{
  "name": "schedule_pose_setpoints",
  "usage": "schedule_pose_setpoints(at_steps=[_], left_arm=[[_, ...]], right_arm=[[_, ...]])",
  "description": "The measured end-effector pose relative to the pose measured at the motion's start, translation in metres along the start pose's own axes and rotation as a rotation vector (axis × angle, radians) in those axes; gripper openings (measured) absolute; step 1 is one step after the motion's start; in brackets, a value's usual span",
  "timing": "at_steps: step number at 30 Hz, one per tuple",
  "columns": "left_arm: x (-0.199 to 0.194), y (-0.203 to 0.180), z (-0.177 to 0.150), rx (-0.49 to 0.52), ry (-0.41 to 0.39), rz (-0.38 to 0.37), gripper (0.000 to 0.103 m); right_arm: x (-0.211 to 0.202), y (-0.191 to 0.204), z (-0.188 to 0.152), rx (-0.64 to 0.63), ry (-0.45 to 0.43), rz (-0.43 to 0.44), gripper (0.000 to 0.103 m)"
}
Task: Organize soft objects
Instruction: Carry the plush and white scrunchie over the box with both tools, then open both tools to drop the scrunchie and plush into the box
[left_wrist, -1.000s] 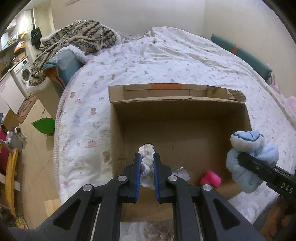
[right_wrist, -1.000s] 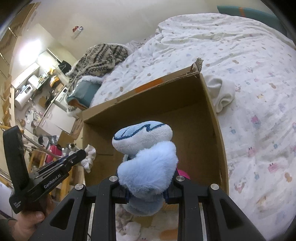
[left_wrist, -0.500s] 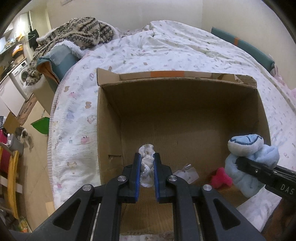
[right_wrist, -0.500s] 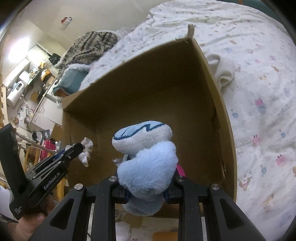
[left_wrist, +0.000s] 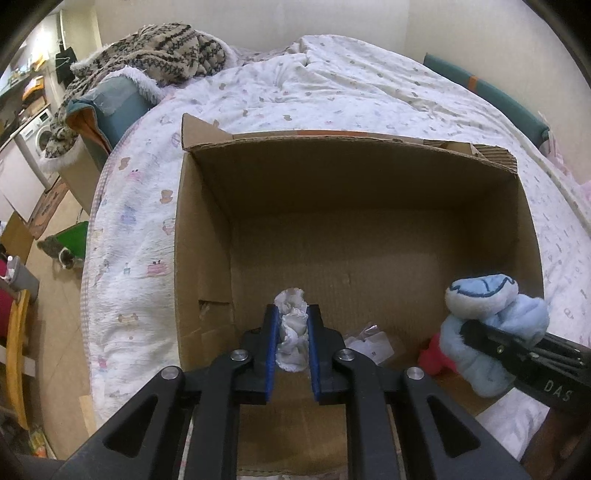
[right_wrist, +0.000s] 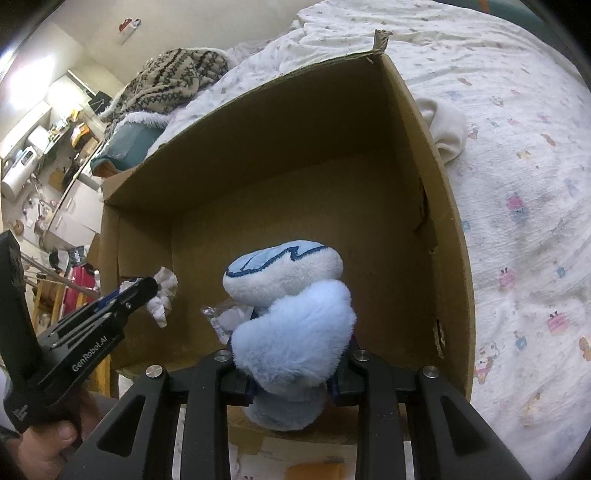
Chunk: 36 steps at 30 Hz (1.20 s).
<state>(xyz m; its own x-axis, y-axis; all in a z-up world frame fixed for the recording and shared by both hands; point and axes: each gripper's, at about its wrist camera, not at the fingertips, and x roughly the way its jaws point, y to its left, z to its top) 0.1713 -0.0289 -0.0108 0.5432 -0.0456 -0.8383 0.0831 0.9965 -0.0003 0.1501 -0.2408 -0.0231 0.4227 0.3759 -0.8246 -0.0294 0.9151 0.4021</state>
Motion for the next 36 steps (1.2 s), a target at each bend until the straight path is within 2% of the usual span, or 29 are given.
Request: schedule_pose_setpoints(at_steps=[10, 14, 19, 22, 24, 26, 27, 29, 33, 36], left_arm=[[0.001, -0.006, -0.002, 0.022, 0.009, -0.005, 0.013], [-0.001, -0.007, -0.002, 0.025, 0.0, -0.002, 0.018], [-0.003, -0.008, -0.003, 0.031, -0.004, 0.003, 0.026], [-0.006, -0.01, -0.004, 0.035, -0.014, 0.008, 0.037], [-0.008, -0.01, -0.004, 0.035, -0.025, 0.012, 0.048], [-0.011, -0.01, -0.003, 0.035, -0.035, 0.015, 0.054], [-0.011, -0.011, -0.003, 0.034, -0.037, 0.015, 0.057], [-0.013, -0.011, -0.003, 0.031, -0.041, 0.012, 0.058], [-0.014, -0.01, -0.003, 0.024, -0.045, 0.002, 0.058], [-0.014, -0.009, -0.003, 0.017, -0.043, -0.001, 0.058]], right_arm=[[0.004, 0.006, 0.0, -0.033, 0.01, -0.016, 0.03], [0.002, 0.009, 0.002, -0.042, -0.004, -0.011, 0.031], [0.001, 0.011, 0.002, -0.053, -0.01, 0.011, 0.032], [-0.002, 0.01, 0.002, -0.053, -0.021, 0.016, 0.032], [-0.003, 0.01, 0.002, -0.055, -0.028, 0.012, 0.04], [-0.004, 0.011, 0.002, -0.056, -0.039, 0.014, 0.047], [-0.004, 0.012, 0.003, -0.059, -0.042, 0.013, 0.048], [-0.005, 0.012, 0.004, -0.062, -0.045, 0.012, 0.051], [-0.012, 0.013, 0.006, -0.055, -0.094, -0.001, 0.072], [-0.02, 0.013, 0.008, -0.052, -0.132, 0.01, 0.073]])
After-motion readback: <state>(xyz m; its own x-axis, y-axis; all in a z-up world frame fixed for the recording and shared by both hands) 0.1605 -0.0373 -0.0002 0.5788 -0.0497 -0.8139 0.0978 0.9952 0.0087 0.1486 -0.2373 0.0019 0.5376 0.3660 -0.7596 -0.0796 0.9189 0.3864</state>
